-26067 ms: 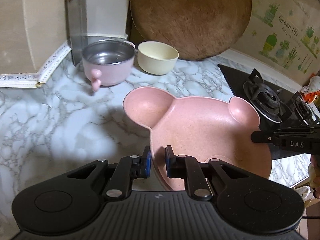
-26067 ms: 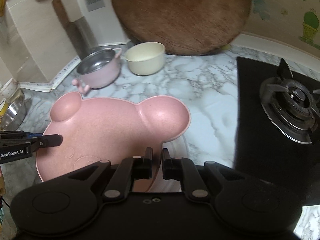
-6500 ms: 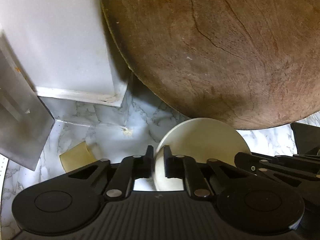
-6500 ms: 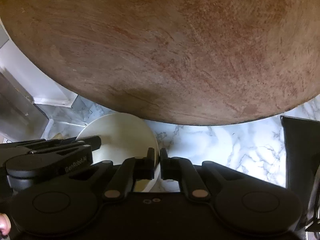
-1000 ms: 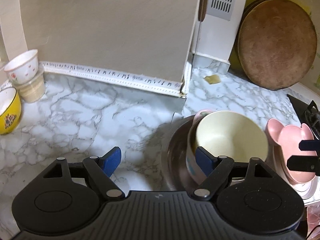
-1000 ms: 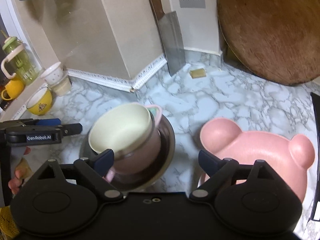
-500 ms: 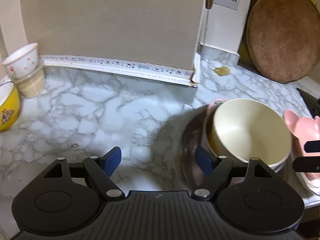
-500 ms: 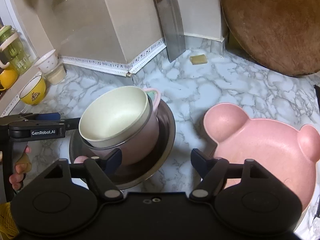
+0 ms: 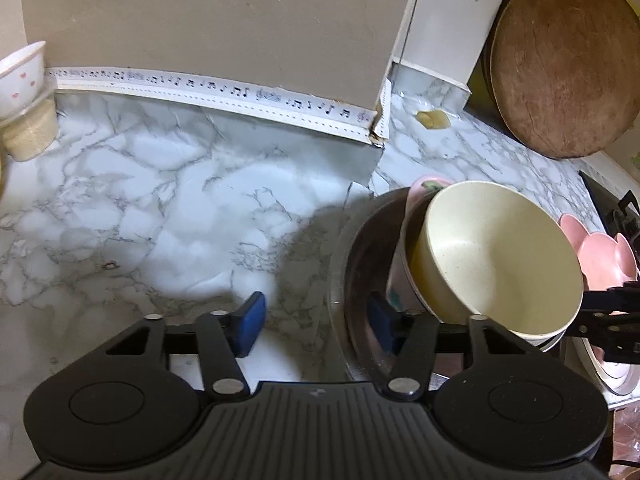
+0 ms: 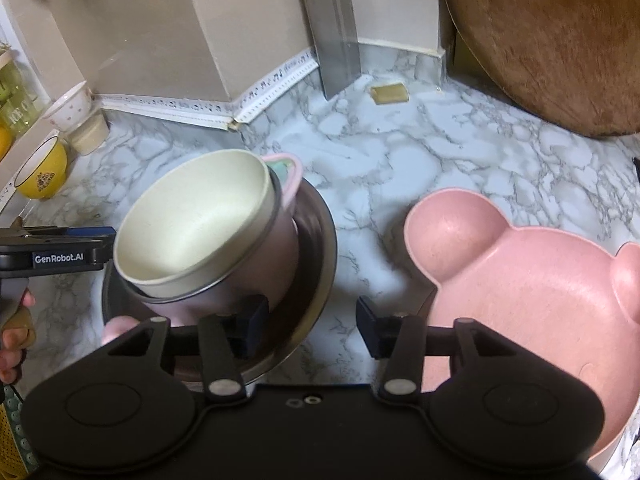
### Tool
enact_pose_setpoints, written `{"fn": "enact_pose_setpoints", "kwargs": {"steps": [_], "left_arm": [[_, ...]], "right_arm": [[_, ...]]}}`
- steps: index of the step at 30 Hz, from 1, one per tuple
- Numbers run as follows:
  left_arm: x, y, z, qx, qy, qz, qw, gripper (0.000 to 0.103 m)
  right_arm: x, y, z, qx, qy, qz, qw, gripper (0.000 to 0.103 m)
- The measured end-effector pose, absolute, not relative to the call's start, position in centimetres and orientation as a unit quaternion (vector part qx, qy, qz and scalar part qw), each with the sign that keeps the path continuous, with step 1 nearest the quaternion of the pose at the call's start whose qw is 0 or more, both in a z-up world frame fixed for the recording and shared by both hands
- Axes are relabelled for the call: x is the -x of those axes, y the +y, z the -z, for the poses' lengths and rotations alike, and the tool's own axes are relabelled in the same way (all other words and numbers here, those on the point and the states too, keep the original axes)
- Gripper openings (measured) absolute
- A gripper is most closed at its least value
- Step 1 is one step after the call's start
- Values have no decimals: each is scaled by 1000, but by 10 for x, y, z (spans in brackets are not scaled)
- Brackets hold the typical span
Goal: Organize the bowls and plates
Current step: 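Close both grippers on the rim of the steel bowl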
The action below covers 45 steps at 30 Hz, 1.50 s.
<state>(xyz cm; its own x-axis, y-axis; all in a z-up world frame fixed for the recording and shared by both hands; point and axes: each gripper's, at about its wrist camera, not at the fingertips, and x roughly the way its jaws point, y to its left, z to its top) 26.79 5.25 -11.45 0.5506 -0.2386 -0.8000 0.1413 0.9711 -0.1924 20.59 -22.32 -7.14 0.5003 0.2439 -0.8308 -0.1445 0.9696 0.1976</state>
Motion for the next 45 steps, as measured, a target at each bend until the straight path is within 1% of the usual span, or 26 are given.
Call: {"fn": "enact_pose_setpoints", "kwargs": {"steps": [2,4,5,6,8,10,18,20,27,45], "left_arm": [[-269,51,115,53,465,111,877,48],[-270,49,116,49,467,112,876,47],[-271,48,117,50,469,114,874,43],[-272,48,117,52,472,116,872,40],[-273,47,118,58,476,120,870,38],[-274,47,119,64,480,124,866,33],[-278,45,120,72,484,129,862,22],[-279,45,119,73,484,130,862,21],[-279,44,120,65,485,122,863,13],[-272,42,111,55,478,119,868,13]], "right_arm": [[-208,-223,74,-51,490,-109,864,45],[-211,-223,77,-49,493,-107,862,40],[-212,-223,79,-48,495,-106,861,39],[-213,-224,80,-48,497,-105,860,38],[-215,-224,82,-51,501,-105,858,36],[-217,-224,84,-54,504,-106,855,31],[-221,-219,86,-52,507,-113,853,20],[-221,-217,86,-51,507,-117,853,17],[-222,-215,86,-44,507,-114,854,17],[-218,-215,86,-38,499,-114,858,16]]}}
